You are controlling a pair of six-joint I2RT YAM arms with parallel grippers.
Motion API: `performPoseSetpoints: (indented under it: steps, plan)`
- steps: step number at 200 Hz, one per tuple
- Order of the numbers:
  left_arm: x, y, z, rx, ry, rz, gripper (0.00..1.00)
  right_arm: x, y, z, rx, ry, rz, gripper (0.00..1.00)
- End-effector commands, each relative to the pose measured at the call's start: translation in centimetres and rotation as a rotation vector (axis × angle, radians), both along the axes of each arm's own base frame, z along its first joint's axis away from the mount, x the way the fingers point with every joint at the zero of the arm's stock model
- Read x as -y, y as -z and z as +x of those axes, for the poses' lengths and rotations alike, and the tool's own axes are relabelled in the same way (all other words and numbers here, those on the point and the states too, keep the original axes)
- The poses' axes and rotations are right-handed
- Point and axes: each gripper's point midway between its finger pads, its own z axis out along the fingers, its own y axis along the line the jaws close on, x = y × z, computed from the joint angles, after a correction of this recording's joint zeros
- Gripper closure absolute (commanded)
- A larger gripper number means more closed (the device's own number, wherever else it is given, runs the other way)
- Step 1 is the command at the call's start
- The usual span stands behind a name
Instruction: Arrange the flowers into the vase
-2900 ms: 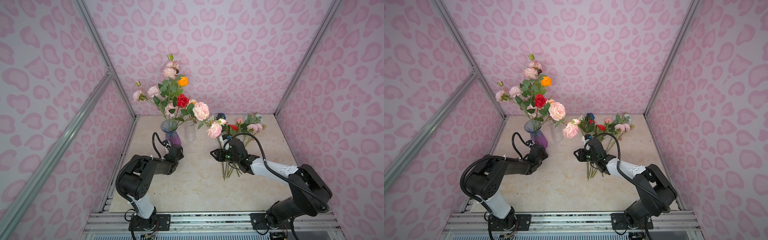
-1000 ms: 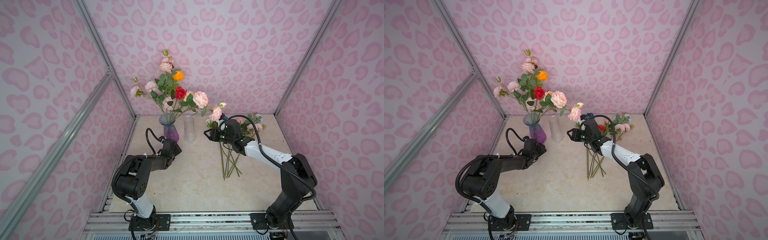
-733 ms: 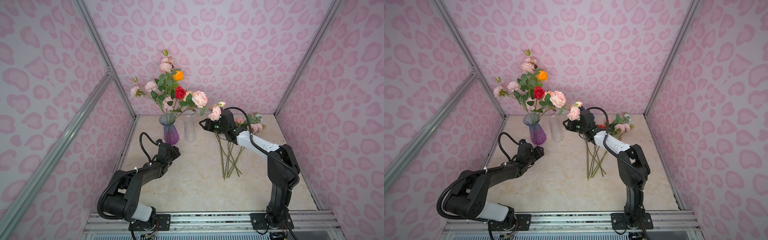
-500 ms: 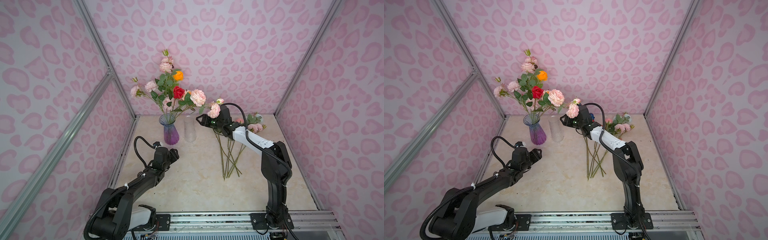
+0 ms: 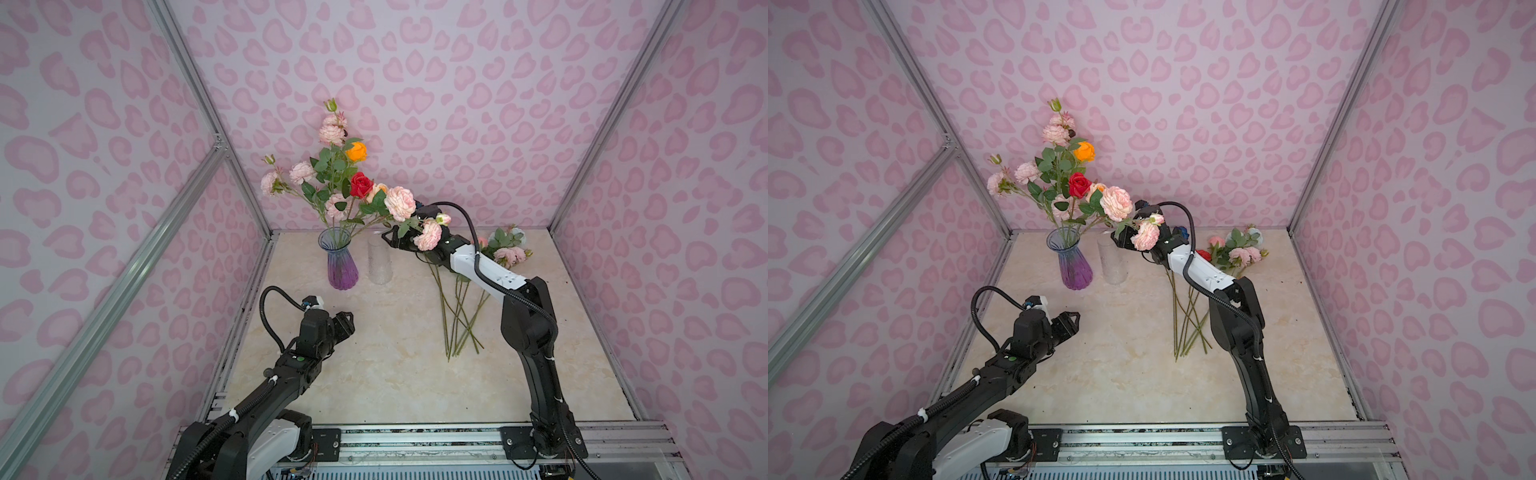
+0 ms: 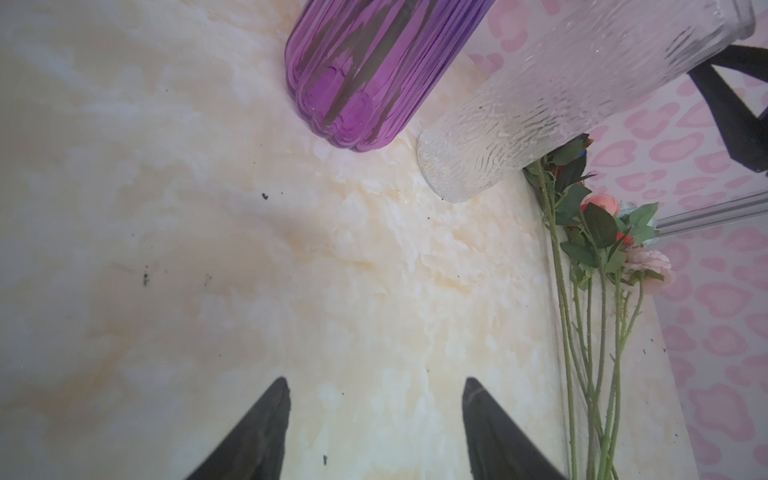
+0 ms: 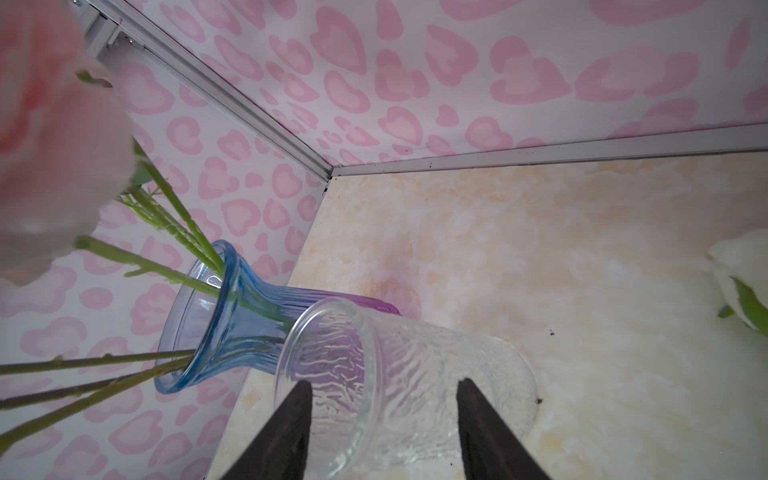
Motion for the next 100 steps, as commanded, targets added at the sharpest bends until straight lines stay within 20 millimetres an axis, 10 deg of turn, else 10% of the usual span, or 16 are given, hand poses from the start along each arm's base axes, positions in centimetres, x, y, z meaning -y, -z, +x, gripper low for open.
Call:
performPoseSetpoints:
  steps: [1, 100]
  plan:
    - [0.1, -0.4, 0.1, 0.014, 0.013, 0.009, 0.33, -0.2, 0.7, 0.2, -0.015, 0.001, -0.024, 0.45]
    - [0.6, -0.8, 1.0, 0.024, 0.038, 0.027, 0.34, -0.7, 3.0, 0.3, -0.046, -0.016, -0.145, 0.55]
